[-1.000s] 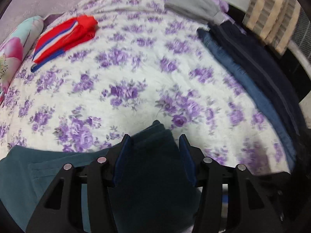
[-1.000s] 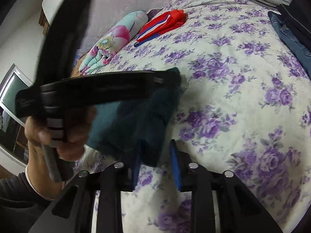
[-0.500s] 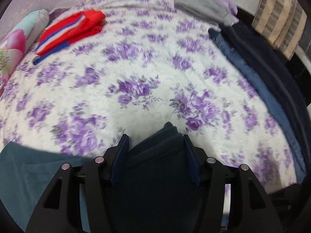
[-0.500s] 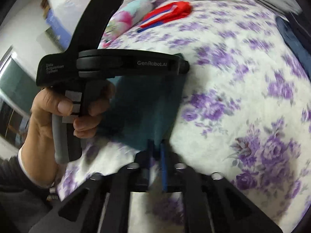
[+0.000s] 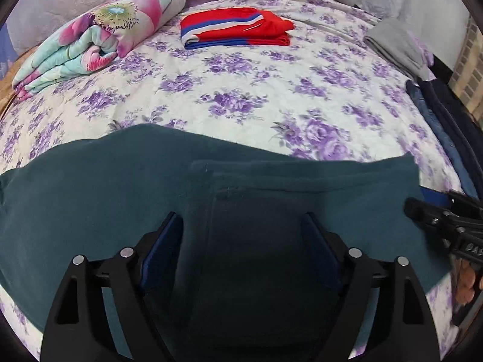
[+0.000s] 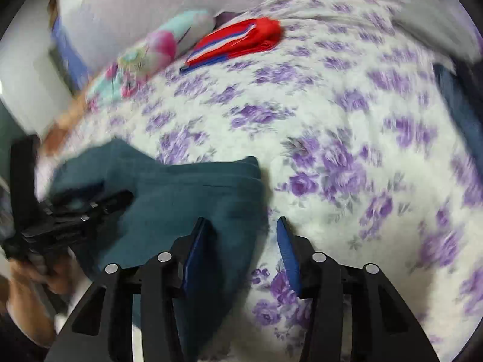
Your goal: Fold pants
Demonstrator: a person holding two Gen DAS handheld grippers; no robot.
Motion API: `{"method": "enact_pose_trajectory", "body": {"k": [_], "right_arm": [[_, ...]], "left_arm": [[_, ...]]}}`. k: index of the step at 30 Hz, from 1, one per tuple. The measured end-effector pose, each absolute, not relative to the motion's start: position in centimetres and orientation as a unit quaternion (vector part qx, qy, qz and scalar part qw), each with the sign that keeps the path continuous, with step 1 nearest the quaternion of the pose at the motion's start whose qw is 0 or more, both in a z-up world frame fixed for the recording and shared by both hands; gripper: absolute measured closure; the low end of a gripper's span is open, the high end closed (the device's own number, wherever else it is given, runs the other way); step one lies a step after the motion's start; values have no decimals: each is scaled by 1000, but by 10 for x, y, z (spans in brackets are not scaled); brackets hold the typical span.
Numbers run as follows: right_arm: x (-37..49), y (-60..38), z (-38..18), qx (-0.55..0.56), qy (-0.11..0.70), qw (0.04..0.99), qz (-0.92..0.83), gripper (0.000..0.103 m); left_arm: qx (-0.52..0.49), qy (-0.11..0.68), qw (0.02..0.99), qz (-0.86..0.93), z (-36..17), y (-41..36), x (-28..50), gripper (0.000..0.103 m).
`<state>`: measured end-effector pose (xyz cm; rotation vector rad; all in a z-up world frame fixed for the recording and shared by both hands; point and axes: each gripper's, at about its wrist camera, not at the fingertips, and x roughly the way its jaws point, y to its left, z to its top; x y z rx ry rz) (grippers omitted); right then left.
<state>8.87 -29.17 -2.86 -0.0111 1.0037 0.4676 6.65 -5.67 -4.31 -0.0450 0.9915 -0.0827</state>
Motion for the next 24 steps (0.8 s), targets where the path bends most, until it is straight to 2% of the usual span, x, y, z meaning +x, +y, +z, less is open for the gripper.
{"method": "enact_pose_trajectory", "body": {"k": [2, 4, 7, 13, 19, 20, 21, 24], "right_arm": [[86, -298, -19, 16, 471, 852, 230, 49], [81, -307, -4, 28, 450, 866, 217, 38], [83, -309, 13, 30, 415, 889, 190, 27], [101, -313, 18, 103, 392, 892, 202, 20], [104, -301, 1, 124, 419, 872, 220, 15], [103, -301, -1, 126, 421, 871, 221, 15], [103, -301, -3, 129, 420, 871, 221, 15], [101, -303, -6, 138, 414, 870, 229, 15]], "left_arm": [[-40, 468, 882, -41, -30, -42, 58, 24], [-48, 442, 895, -33, -10, -20, 43, 24], [-63, 400, 914, 14, 16, 25, 20, 13], [-148, 391, 893, 164, 31, 137, -30, 11], [-279, 417, 838, 216, -9, 211, -52, 11], [-289, 425, 831, 215, -16, 215, -49, 12], [-299, 432, 823, 218, -24, 219, -45, 21], [-301, 423, 823, 231, -34, 225, -32, 28]]}}
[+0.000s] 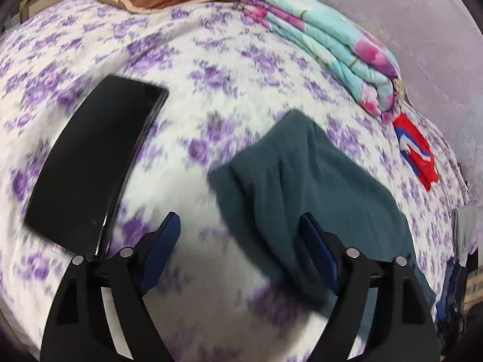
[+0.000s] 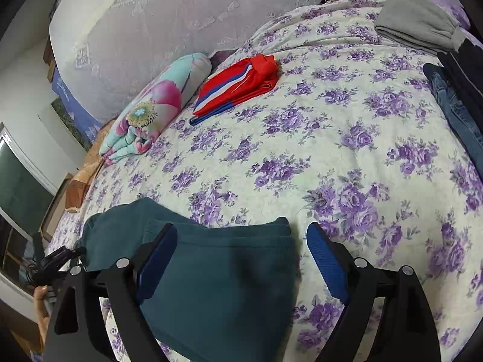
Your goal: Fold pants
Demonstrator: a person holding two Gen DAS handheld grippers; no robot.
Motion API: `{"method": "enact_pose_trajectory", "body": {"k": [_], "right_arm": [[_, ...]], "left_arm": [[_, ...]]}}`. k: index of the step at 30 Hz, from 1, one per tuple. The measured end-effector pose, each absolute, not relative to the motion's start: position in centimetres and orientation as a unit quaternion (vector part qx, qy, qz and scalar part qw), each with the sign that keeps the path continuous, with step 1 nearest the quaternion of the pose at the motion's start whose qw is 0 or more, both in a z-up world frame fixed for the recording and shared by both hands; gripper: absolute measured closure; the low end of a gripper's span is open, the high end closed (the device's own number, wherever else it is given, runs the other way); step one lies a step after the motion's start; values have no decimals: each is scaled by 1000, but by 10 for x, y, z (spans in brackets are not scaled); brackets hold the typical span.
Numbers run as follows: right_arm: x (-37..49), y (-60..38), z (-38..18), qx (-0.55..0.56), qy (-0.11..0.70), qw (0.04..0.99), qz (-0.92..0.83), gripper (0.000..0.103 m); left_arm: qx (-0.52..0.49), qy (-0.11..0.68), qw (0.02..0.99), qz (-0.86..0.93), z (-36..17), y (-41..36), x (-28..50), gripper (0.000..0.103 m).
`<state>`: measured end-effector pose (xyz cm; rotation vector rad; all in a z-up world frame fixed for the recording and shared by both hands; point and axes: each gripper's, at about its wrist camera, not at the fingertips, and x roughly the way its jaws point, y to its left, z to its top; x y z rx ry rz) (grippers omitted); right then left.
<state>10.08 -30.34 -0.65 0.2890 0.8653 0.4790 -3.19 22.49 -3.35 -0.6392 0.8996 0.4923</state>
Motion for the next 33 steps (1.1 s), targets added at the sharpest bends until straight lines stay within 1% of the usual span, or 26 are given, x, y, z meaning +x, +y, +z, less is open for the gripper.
{"method": "enact_pose_trajectory", "body": {"k": [2, 4, 5, 6, 7, 8, 9, 10, 14, 17, 20, 22, 23, 24, 26, 28, 29, 30, 33], "right_arm": [[101, -303, -9, 140, 411, 869, 238, 15], [101, -305, -11, 141, 409, 868, 244, 15], [102, -305, -12, 143, 409, 867, 246, 15], [102, -307, -14, 146, 409, 866, 248, 15], [102, -309, -14, 149, 409, 865, 248, 15], [101, -312, -14, 151, 409, 865, 248, 15], [100, -314, -14, 154, 407, 865, 249, 15], [99, -317, -12, 155, 402, 867, 251, 15], [96, -327, -4, 170, 388, 871, 247, 15], [93, -336, 0, 185, 380, 872, 249, 15], [92, -340, 2, 187, 375, 874, 246, 15], [93, -340, 0, 189, 380, 871, 247, 15], [95, -339, -3, 191, 386, 868, 248, 15], [95, -339, -4, 192, 389, 866, 249, 15], [96, -335, -7, 190, 398, 861, 255, 15], [92, -330, -5, 181, 393, 862, 265, 15], [90, -327, -3, 175, 389, 863, 270, 15], [89, -323, -3, 170, 388, 863, 275, 15], [86, -312, -5, 164, 399, 855, 289, 15]], "left_arm": [[-284, 432, 826, 224, -34, 223, -20, 29], [-270, 444, 824, 228, -34, 220, -8, 37], [-263, 448, 822, 234, -34, 220, -3, 52], [-265, 450, 820, 234, -32, 219, 1, 80], [-282, 448, 822, 209, -31, 217, 1, 92], [-288, 446, 823, 201, -27, 213, 2, 91], [-268, 440, 830, 212, -18, 203, 2, 92], [-224, 430, 848, 212, -4, 183, 3, 92], [-147, 402, 898, 104, 42, 99, 7, 91], [-100, 394, 914, 13, 56, 30, 13, 90], [-86, 432, 895, -74, 34, -30, 26, 86], [-75, 476, 870, -108, 2, -63, 38, 64], [-69, 497, 858, -109, -15, -74, 44, 43], [-62, 511, 851, -107, -29, -82, 48, 34], [-45, 497, 860, -108, -34, -88, 45, 32], [-46, 482, 866, -126, -25, -84, 36, 27], [-56, 479, 867, -127, -19, -77, 33, 22], [-68, 472, 870, -124, -11, -66, 30, 18], [-85, 441, 887, -105, 12, -38, 22, 15]]}}
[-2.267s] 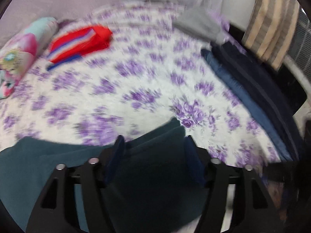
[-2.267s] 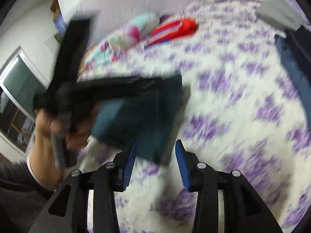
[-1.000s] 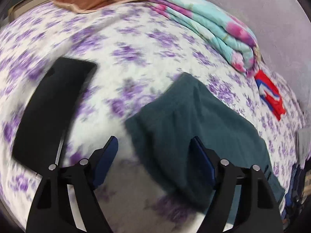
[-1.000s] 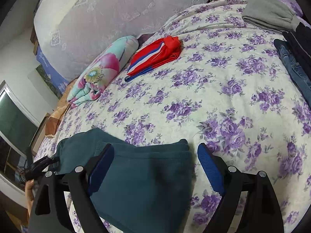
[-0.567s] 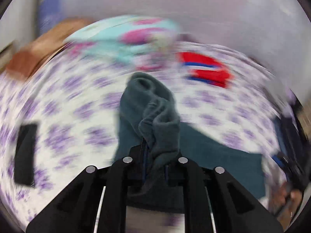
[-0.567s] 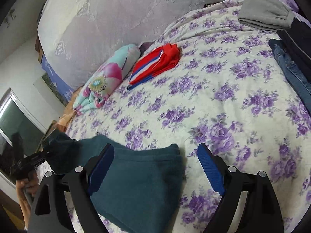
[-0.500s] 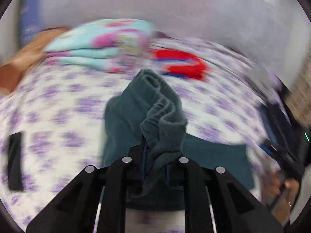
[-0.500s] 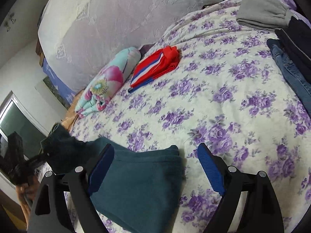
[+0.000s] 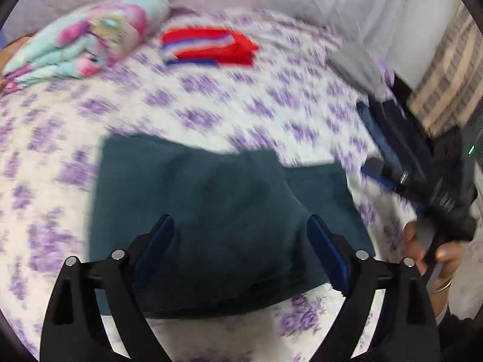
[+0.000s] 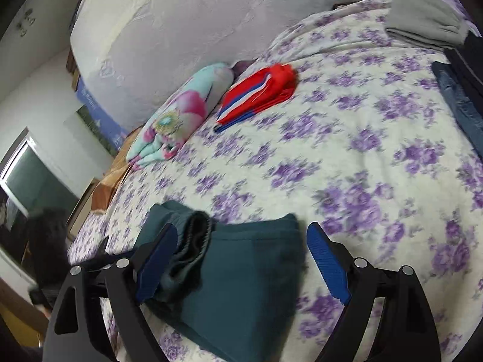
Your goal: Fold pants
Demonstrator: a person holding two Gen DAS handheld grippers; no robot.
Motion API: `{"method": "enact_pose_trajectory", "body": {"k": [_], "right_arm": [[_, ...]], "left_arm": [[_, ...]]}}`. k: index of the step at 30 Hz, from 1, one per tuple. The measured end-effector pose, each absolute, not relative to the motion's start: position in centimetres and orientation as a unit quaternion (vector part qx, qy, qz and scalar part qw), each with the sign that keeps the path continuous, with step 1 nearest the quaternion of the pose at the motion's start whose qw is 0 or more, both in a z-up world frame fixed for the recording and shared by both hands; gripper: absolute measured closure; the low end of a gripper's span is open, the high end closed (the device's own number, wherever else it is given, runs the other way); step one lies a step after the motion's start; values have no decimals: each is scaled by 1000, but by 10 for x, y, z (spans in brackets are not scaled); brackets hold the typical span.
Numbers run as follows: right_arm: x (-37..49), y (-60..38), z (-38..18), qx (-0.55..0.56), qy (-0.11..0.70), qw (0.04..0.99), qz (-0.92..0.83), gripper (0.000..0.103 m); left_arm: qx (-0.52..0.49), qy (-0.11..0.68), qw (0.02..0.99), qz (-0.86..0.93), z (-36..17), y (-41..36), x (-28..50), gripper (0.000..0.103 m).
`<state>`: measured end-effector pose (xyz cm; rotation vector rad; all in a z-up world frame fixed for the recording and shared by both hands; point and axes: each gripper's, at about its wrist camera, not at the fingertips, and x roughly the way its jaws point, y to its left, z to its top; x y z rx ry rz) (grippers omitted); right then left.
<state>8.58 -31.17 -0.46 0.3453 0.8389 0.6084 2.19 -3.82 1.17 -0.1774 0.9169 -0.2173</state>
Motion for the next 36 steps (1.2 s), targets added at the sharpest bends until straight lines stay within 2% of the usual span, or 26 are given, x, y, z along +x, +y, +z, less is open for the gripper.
{"method": "enact_pose_trajectory", "body": {"k": [4, 7, 10, 11, 15, 17, 18, 19, 21, 28, 31, 34, 36], "right_arm": [[78, -286, -3, 168, 423, 823, 341, 15], [77, -262, -3, 160, 448, 802, 361, 14], [80, -243, -11, 156, 484, 789, 346, 14], [79, -237, -12, 149, 487, 786, 351, 14], [74, -207, -20, 108, 504, 787, 339, 14], [77, -196, -27, 89, 511, 795, 316, 26], [77, -192, -27, 76, 506, 801, 311, 58], [77, -189, -27, 60, 500, 807, 309, 78], [70, -192, -17, 61, 484, 807, 333, 84], [32, -263, 43, 84, 382, 850, 354, 85], [40, -293, 17, 96, 418, 850, 305, 82], [52, -301, -32, 50, 480, 847, 222, 67], [47, -305, -29, 53, 468, 849, 240, 66]], "left_arm": [[-100, 404, 909, -32, 22, 5, 15, 14], [-74, 442, 893, 34, -4, 19, 29, 14], [-69, 495, 866, 20, -47, 17, 45, 15], [-67, 488, 870, 18, -54, 17, 45, 11], [-63, 472, 879, 10, -53, 17, 42, 11], [-68, 479, 875, 5, -52, 20, 44, 11], [-68, 479, 875, 6, -51, 21, 43, 11], [-67, 479, 875, 8, -51, 21, 44, 11], [-67, 479, 875, 9, -51, 20, 42, 11], [-50, 416, 908, -6, 3, 8, 15, 12], [-64, 441, 894, -39, -7, -4, 24, 11], [-45, 493, 869, -10, -48, -20, 47, 10], [-60, 485, 872, 1, -55, -21, 48, 6]]}}
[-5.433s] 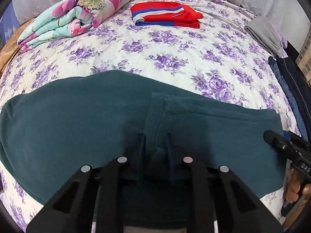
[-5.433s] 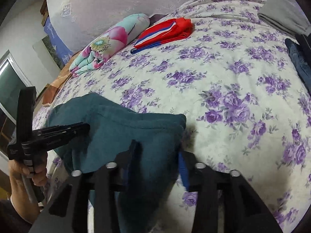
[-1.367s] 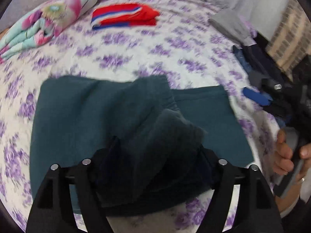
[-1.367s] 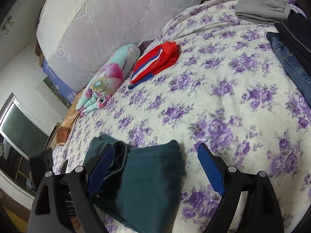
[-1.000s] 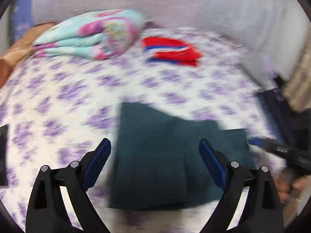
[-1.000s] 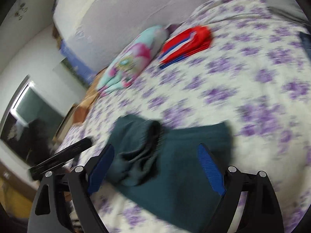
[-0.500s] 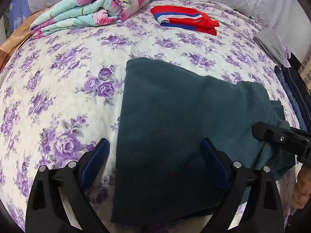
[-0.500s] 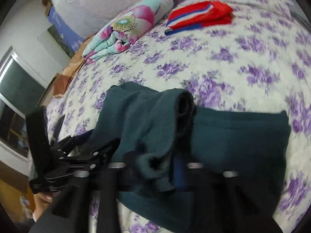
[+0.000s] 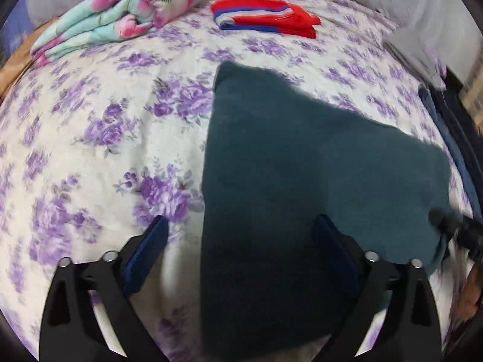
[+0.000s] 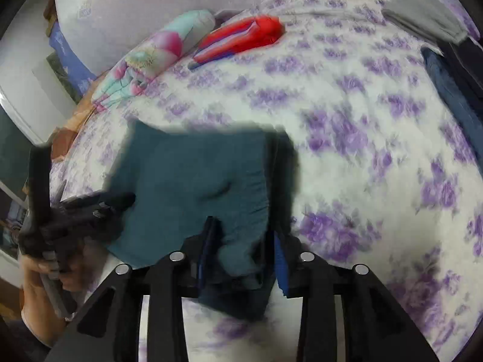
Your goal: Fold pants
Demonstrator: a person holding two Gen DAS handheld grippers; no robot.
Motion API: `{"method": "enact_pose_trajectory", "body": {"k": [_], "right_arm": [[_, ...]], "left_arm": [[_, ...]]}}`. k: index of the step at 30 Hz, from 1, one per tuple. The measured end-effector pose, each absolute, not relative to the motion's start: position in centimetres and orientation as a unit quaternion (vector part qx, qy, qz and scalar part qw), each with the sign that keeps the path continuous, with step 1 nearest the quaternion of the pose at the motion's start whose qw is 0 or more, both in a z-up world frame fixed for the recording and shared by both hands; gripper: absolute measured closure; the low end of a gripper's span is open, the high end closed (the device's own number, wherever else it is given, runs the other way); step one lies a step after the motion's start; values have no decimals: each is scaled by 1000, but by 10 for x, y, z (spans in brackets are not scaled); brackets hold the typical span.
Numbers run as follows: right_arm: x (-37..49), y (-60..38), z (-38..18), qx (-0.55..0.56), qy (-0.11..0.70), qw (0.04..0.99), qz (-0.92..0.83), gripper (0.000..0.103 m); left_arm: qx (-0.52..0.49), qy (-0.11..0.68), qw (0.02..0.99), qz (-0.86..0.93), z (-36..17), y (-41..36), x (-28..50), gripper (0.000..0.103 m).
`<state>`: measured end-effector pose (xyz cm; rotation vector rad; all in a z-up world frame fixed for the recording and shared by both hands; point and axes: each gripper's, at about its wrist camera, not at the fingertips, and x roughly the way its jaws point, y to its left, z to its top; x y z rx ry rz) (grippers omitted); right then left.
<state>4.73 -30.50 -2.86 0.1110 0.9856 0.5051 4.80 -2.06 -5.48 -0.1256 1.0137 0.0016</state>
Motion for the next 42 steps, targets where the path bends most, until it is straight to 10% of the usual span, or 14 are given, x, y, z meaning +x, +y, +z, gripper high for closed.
{"method": "enact_pose_trajectory", "body": {"k": [12, 15, 42], "right_arm": [[99, -284, -17, -46, 425, 888, 170, 64], [95, -296, -24, -46, 415, 897, 145, 39], [42, -293, -7, -2, 422, 880, 220, 30]], "left_arm": [[-60, 495, 866, 18, -35, -8, 58, 8], [-80, 517, 852, 21, -50, 1, 66, 5], [-74, 528, 846, 14, -44, -7, 21, 5]]}}
